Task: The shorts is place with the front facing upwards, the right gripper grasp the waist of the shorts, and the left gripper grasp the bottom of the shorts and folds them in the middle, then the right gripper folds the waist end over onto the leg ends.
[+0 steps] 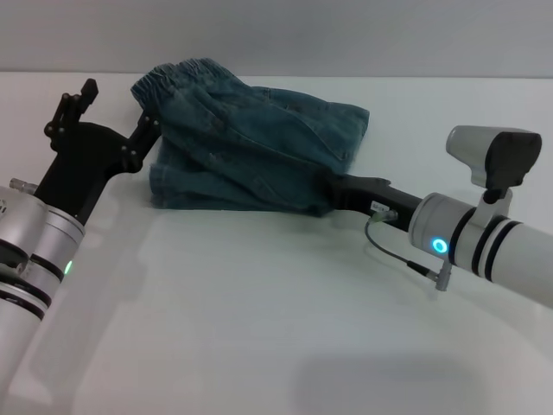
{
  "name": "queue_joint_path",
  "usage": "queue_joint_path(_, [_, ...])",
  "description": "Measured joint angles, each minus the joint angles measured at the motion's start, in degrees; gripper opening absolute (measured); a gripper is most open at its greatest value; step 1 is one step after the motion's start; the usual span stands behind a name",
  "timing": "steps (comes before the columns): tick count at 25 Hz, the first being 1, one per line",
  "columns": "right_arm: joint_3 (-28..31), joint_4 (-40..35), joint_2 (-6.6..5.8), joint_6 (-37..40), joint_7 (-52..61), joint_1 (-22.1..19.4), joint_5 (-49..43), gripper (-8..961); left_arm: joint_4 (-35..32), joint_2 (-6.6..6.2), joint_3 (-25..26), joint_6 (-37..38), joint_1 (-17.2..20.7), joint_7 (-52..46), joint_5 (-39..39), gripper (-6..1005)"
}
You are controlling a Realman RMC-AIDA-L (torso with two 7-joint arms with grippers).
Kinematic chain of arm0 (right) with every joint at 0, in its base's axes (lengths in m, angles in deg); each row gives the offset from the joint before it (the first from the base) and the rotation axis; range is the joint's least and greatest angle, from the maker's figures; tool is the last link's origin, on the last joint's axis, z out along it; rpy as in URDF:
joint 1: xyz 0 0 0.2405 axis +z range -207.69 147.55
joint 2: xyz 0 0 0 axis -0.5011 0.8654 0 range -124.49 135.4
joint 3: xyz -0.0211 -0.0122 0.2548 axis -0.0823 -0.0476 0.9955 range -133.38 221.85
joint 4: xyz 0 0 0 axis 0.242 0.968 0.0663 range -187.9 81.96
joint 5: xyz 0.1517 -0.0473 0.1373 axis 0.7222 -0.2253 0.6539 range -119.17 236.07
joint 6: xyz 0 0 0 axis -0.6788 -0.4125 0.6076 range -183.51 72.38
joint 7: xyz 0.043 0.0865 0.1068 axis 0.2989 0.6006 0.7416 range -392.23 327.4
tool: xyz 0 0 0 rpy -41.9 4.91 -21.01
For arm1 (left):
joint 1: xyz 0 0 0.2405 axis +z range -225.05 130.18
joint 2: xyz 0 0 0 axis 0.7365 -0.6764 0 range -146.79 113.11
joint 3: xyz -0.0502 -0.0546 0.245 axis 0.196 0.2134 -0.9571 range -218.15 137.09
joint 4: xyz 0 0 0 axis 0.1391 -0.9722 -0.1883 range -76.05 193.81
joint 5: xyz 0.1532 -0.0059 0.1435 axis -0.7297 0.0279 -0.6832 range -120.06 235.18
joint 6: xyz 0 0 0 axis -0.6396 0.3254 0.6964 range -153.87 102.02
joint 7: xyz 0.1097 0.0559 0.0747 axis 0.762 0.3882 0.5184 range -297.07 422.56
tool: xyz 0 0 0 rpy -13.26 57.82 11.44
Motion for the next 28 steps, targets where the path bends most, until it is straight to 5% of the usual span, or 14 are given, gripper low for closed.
queue_joint_path(13, [5.24,6.83,-0.47,0.11,-0.75,0.08,0.05,40,0.46,0.0,-1.47,0.01,0.04,-0.2,0.0,785])
queue_joint_path(16, [5.46,6.76,-1.09,5.3,-2.45,-0.85,-0.87,42,0.46,-0.1,-1.5,0.25,0.31,-0.21,0.01,785])
queue_joint_path(20, [9.53,2.71,-0.14,15.87,-14.78,-6.32,-2.07,44,0.46,-0.14,-1.28,0.56,0.59,-0.48,0.0,785])
queue_joint_path(24, [15.11,-7.31,1.02,18.07,-37.22,-15.35,-0.77,45,0.53,-0.03,-1.01,0.28,0.49,-1.3,0.1,784])
queue_joint_path(28, [14.61,-14.96,1.16,24.3,-58.54,-23.27,11.35,47,1.26,0.1,0.53,0.17,0.26,-2.27,0.54,784])
